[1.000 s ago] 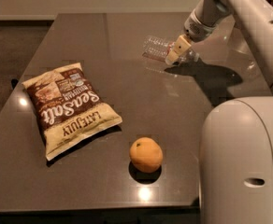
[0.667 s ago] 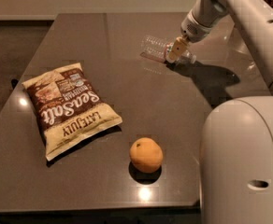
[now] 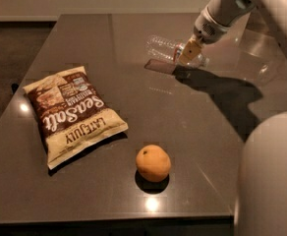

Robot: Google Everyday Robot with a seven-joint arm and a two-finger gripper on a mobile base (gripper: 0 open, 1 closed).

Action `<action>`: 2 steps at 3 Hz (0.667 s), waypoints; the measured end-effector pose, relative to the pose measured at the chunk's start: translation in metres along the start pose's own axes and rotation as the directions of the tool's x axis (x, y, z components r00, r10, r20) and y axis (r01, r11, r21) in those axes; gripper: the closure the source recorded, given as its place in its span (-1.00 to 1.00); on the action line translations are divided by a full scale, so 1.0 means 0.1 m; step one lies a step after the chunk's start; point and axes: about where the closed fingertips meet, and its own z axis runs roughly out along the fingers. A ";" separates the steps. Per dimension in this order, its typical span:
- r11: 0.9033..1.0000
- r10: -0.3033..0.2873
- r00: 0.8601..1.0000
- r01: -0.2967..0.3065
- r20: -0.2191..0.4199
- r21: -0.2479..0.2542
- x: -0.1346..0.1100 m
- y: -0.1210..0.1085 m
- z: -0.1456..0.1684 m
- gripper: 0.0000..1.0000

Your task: Move water bottle near brown chip bag

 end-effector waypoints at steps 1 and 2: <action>0.999 -0.039 0.999 0.039 0.014 -0.019 0.08 0.35 -0.22 1.00; 0.994 -0.102 0.995 0.102 0.008 -0.044 0.15 0.84 -0.32 1.00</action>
Offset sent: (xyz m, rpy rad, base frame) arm -0.1517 0.0410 0.0130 -0.0301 0.0060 0.1917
